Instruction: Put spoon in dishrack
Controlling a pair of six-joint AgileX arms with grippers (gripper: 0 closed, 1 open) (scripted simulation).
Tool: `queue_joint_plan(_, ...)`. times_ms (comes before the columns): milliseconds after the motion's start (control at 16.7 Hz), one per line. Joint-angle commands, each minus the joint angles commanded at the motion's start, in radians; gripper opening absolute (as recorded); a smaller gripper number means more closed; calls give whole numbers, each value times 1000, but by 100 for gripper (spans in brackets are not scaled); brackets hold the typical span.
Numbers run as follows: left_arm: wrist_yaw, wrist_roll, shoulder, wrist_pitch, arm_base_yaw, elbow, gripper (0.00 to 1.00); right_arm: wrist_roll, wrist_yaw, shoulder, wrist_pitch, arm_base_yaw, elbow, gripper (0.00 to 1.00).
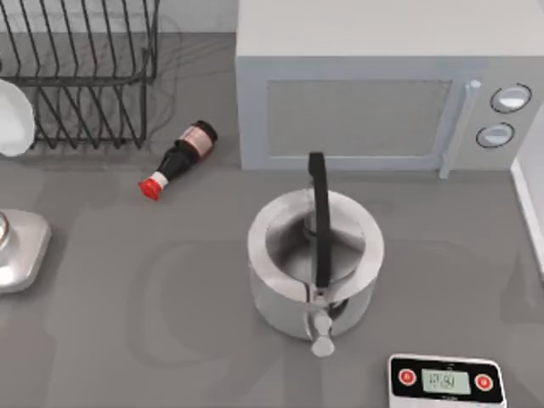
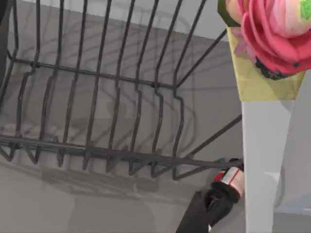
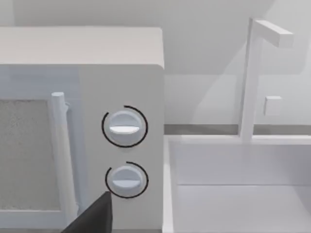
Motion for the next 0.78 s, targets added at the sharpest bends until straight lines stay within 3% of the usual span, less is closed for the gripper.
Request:
queue_joint_plan(360, 79, 188, -310, 432, 178, -209, 0, 0, 0, 0, 0, 0, 0, 100)
queue_joint_plan(780, 98, 233, -387, 516, 221, -258, 0, 0, 0, 0, 0, 0, 0, 100)
